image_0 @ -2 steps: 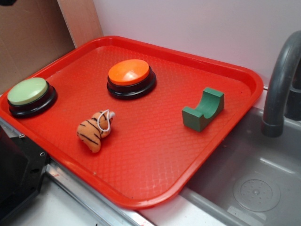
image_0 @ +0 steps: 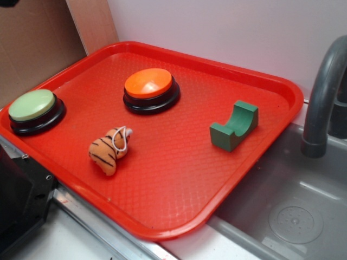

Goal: Push the green button.

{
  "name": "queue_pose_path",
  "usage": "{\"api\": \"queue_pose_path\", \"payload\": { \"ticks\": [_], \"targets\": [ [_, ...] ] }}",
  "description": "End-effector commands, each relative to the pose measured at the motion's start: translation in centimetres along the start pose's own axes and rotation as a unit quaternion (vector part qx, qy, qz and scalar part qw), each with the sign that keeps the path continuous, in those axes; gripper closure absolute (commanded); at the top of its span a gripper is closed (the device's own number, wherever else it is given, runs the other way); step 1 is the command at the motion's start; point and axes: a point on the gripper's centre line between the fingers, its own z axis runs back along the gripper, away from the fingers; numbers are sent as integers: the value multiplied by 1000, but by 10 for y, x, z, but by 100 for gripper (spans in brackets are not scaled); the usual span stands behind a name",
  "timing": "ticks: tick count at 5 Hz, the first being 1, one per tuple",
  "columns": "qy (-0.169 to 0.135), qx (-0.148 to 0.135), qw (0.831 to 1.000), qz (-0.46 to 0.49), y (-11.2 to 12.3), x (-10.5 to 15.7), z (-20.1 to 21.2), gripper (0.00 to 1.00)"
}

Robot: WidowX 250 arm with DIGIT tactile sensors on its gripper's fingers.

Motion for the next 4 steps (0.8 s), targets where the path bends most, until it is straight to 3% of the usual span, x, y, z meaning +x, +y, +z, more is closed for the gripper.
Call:
{"api": "queue_pose_path", "payload": {
  "ticks": [1, 2, 4],
  "targets": [
    [18, 48, 990, 133, 93, 28, -55, 0],
    [26, 57, 985, 160, 127, 27, -87, 0],
    [22, 51, 987, 153, 150, 16, -133, 0]
  ]
}}
